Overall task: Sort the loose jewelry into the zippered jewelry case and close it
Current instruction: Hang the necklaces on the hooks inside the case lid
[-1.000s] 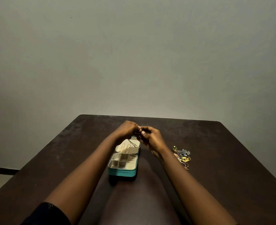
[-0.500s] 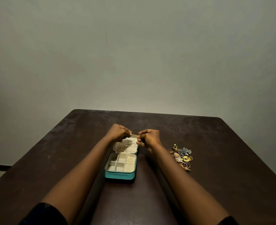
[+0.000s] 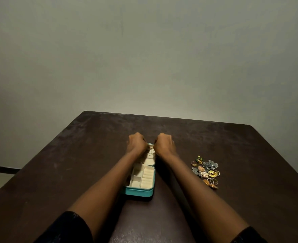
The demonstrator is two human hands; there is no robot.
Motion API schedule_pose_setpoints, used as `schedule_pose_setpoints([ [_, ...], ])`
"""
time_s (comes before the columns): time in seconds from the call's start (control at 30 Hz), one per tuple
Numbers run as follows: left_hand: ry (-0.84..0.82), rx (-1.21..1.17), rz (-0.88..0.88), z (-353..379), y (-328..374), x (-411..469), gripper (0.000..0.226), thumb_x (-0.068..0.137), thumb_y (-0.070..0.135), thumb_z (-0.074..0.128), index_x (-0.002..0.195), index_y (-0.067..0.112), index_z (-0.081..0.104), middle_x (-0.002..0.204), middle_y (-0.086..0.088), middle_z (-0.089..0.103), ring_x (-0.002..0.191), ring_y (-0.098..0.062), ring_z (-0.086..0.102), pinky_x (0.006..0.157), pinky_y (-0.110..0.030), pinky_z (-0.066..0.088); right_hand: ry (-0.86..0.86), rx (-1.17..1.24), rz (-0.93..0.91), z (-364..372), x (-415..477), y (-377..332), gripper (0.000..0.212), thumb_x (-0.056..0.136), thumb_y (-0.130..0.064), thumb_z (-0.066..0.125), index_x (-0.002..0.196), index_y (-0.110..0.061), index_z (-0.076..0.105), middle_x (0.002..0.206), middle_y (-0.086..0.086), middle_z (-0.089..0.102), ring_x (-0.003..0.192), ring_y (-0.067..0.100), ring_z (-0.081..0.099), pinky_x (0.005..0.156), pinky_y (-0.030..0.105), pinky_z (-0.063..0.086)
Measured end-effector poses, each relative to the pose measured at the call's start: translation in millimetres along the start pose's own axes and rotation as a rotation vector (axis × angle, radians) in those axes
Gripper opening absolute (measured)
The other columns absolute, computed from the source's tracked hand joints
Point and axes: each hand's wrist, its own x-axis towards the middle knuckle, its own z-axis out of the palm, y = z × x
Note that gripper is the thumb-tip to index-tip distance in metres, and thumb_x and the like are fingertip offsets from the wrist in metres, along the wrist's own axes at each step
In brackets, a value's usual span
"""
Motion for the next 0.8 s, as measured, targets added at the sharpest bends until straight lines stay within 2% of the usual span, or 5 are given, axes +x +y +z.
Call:
schedule_pose_setpoints([
  [0.23, -0.091, 0.040, -0.130, -1.9, 4.9, 4.0, 0.031, 0.068, 0.017, 0.079, 0.096, 0.005, 0.071, 0.108, -0.018, 0.067, 0.103, -0.034, 0.062, 0.080, -0.036, 0.055, -0.150, -0.097, -0.015, -10.9, -1.5, -10.3, 0.028, 0.087, -0.004, 0.049, 0.113, 0.003, 0.057, 0.122, 0.025, 0.055, 0.115, 0.044, 0.053, 0.089, 0.041, 0.047],
  [0.53, -0.106, 0.123, -0.167, -5.4, 9.6, 7.7, 0.031, 0.081, 0.015, 0.066, 0.108, 0.002, 0.065, 0.120, -0.019, 0.061, 0.112, -0.033, 0.059, 0.088, -0.037, 0.050, -0.304, -0.230, -0.060, -11.1, 3.2, -20.8, 0.032, 0.088, -0.008, 0.050, 0.119, 0.000, 0.056, 0.127, 0.021, 0.055, 0.117, 0.036, 0.054, 0.092, 0.039, 0.046],
  [0.8, -0.143, 0.241, -0.162, -8.9, 6.8, -2.3, 0.038, 0.074, 0.019, 0.075, 0.108, 0.004, 0.066, 0.119, -0.016, 0.063, 0.110, -0.030, 0.060, 0.086, -0.033, 0.051, -0.286, -0.220, -0.014, -11.6, -1.7, -19.9, 0.035, 0.088, -0.007, 0.050, 0.121, -0.001, 0.055, 0.130, 0.020, 0.052, 0.118, 0.036, 0.054, 0.092, 0.039, 0.047],
])
